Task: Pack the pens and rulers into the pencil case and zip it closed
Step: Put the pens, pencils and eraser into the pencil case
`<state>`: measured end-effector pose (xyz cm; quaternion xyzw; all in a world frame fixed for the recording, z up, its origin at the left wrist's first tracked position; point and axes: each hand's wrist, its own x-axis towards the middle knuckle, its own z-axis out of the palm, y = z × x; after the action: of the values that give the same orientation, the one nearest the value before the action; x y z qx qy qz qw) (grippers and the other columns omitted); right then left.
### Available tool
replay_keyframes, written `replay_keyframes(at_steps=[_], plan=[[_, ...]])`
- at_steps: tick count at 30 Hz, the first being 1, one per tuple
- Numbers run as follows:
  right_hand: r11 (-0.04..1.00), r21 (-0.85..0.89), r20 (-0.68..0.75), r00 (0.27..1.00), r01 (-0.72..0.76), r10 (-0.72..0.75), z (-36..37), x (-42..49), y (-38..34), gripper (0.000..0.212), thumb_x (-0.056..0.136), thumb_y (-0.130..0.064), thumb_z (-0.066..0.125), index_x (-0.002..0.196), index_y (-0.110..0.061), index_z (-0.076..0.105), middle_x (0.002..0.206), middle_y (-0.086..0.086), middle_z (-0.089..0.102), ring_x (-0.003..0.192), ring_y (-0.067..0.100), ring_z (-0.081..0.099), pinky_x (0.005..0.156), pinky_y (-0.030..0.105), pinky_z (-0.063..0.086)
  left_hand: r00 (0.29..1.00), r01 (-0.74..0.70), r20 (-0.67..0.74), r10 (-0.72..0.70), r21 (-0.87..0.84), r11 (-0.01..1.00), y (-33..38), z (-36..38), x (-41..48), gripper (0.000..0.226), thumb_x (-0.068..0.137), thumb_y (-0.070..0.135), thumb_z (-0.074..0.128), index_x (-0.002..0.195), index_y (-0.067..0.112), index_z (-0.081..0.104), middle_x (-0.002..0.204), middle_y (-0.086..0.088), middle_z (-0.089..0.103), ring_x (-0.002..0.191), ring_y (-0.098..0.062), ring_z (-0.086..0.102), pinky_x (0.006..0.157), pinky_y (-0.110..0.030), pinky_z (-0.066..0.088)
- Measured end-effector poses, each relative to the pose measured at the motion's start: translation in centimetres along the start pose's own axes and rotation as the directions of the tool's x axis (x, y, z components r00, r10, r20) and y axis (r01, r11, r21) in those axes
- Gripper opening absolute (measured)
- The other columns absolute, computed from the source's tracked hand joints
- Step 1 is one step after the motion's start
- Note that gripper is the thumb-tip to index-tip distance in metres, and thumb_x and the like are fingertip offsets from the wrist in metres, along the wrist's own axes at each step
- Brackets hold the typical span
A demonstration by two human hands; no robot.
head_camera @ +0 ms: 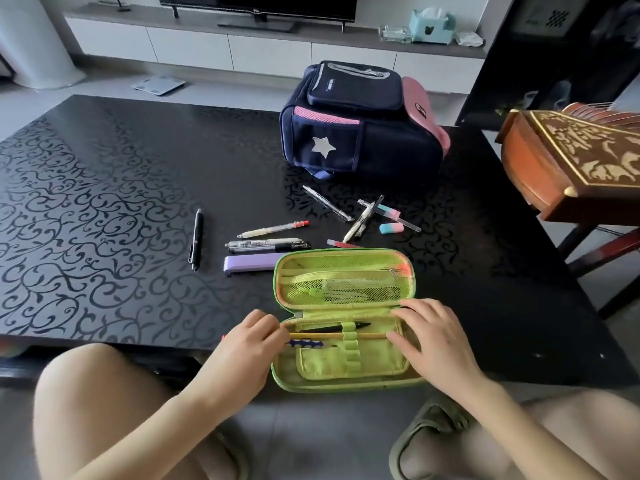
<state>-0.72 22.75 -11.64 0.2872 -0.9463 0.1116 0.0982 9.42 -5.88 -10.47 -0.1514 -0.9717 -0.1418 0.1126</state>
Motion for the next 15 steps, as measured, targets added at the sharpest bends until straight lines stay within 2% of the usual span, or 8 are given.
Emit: replay_keyframes(at_steps=[4, 7, 10, 12, 15], plan=[[1.000, -0.007, 0.013, 1.000, -0.001, 0.001, 0.0, 0.0, -0.1, 0.045, 0.084, -0.049, 0.042, 0.100, -0.018, 0.068, 0.105, -0.005, 0.066, 0.099, 0.019, 0.060, 0.083, 0.034, 0.049, 1.000, 0.025, 0.006, -0.025, 0.018, 1.000, 1.4, 1.1, 1.2, 0.018, 0.069, 0.005, 0.072, 0.071, 0.016, 0.058, 0.072, 0.005, 0.053, 0.070, -0.016, 0.048, 0.057, -0.027, 0.046], [1.000, 0.012, 0.010, 1.000, -0.009, 0.009, 0.1, 0.0, -0.1, 0.043, 0.084, -0.047, 0.042, 0.100, -0.017, 0.068, 0.105, -0.004, 0.066, 0.099, 0.019, 0.059, 0.082, 0.035, 0.049, 1.000, -0.013, -0.001, 0.013, 0.001, 1.000, 3.0, 1.8, 2.3, 0.011, 0.069, 0.016, 0.070, 0.066, 0.020, 0.060, 0.065, 0.008, 0.055, 0.063, -0.016, 0.051, 0.058, -0.023, 0.038], [0.999, 0.046, -0.022, 1.000, -0.006, 0.007, 0.2, -0.2, -0.3, 0.037, 0.085, -0.041, 0.044, 0.101, -0.018, 0.069, 0.106, -0.004, 0.065, 0.099, 0.019, 0.058, 0.083, 0.035, 0.050, 0.999, 0.036, -0.009, -0.037, -0.058, 0.998, 3.9, 2.4, 2.6, 0.012, 0.070, 0.027, 0.072, 0.075, 0.022, 0.063, 0.076, 0.007, 0.058, 0.072, -0.017, 0.053, 0.064, -0.023, 0.043], [0.997, 0.077, -0.073, 0.997, 0.018, -0.013, 0.2, -0.5, -0.3, 0.026, 0.083, -0.036, 0.056, 0.097, -0.019, 0.070, 0.101, -0.004, 0.065, 0.095, 0.018, 0.057, 0.079, 0.033, 0.049, 0.992, 0.115, -0.046, -0.119, -0.088, 0.989, 3.6, 2.2, 2.4, 0.016, 0.076, 0.035, 0.064, 0.087, 0.022, 0.064, 0.087, 0.005, 0.059, 0.081, -0.019, 0.052, 0.067, -0.029, 0.047], [0.992, 0.108, -0.078, 0.995, 0.065, -0.056, 0.3, -0.7, -0.6, 0.021, 0.069, -0.026, 0.079, 0.088, -0.020, 0.071, 0.087, -0.004, 0.063, 0.082, 0.019, 0.056, 0.068, 0.030, 0.047, 0.958, 0.247, -0.116, -0.261, -0.126, 0.961, 2.3, 1.9, 1.6, 0.025, 0.086, 0.032, 0.044, 0.089, 0.018, 0.066, 0.085, 0.002, 0.058, 0.077, -0.022, 0.053, 0.068, -0.031, 0.047]])
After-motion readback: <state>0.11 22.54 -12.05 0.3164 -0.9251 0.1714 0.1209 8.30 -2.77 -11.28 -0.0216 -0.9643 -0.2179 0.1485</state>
